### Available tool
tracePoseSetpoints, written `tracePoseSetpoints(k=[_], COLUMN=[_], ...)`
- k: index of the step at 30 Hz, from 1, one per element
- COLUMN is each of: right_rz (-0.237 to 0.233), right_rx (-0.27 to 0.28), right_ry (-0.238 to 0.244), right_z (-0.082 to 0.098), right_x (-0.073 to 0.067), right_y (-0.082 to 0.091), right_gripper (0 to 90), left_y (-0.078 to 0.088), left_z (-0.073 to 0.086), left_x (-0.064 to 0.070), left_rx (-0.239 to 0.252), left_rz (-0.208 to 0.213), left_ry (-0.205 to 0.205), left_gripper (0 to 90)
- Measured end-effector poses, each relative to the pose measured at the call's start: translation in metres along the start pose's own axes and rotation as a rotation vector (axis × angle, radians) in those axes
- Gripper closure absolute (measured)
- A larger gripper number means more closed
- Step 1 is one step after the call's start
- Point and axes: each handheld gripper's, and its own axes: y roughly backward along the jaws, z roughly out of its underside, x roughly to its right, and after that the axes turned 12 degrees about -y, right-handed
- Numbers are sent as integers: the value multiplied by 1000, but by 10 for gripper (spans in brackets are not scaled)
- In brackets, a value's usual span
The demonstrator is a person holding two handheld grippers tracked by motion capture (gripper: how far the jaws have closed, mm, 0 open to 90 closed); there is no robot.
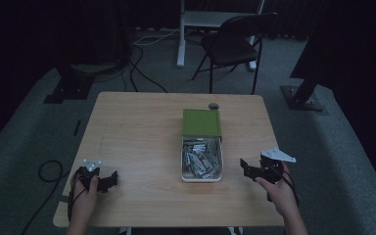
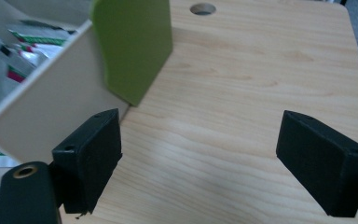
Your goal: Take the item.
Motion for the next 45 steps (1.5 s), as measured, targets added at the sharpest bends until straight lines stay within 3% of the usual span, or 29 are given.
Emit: tracePoseSetpoints(k=[19, 26, 45], right_rz=[-126, -147, -263], right_rx=[48, 38, -6], right_ry=[68, 104, 207], right_z=[-18, -19, -14], right_x=[-38, -50, -96], right_y=[9, 5, -8], right_gripper=[158, 158, 181], left_y=[-1, -1, -1], left_z=[-1, -1, -1], left_x=[1, 1, 2], left_rx=[-3, -7, -9], left_rz=[2, 4, 8], left_ry=[-1, -5, -5], left_gripper=[68, 59, 39])
